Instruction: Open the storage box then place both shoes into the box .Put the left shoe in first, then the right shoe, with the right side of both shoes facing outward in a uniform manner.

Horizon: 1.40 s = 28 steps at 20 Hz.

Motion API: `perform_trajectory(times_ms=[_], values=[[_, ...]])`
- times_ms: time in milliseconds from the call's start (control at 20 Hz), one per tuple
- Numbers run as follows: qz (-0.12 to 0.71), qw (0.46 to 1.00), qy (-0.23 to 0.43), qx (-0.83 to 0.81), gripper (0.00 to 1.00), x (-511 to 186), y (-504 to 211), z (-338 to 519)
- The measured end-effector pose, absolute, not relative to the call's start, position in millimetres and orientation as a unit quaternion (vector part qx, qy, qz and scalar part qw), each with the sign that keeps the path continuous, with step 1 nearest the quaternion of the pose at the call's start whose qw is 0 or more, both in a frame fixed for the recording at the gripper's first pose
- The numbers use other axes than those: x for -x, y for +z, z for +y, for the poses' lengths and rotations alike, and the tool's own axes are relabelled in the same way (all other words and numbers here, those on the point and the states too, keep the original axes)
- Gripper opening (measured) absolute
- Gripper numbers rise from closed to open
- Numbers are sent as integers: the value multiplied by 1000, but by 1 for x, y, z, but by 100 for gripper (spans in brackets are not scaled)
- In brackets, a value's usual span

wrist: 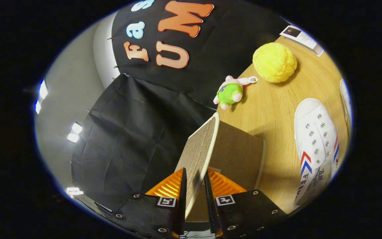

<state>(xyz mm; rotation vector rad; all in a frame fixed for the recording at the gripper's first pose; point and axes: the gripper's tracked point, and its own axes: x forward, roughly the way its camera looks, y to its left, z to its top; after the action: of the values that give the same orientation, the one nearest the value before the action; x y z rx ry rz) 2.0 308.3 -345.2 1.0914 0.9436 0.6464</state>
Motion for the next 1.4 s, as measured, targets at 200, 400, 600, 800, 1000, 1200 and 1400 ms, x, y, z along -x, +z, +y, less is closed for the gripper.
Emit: perform_trajectory(times_ms=[200, 400, 600, 800, 1000, 1200, 1400], values=[[412, 700, 289, -508, 9, -11, -316, 309], [386, 713, 298, -504, 10, -23, -271, 320], [367, 733, 310, -481, 11, -37, -230, 348], [357, 750, 324, -453, 13, -52, -201, 388], [360, 753, 333, -438, 13, -56, -189, 433], [355, 765, 334, -420, 13, -60, -177, 478], [337, 798, 334, -372, 25, -65, -180, 519]])
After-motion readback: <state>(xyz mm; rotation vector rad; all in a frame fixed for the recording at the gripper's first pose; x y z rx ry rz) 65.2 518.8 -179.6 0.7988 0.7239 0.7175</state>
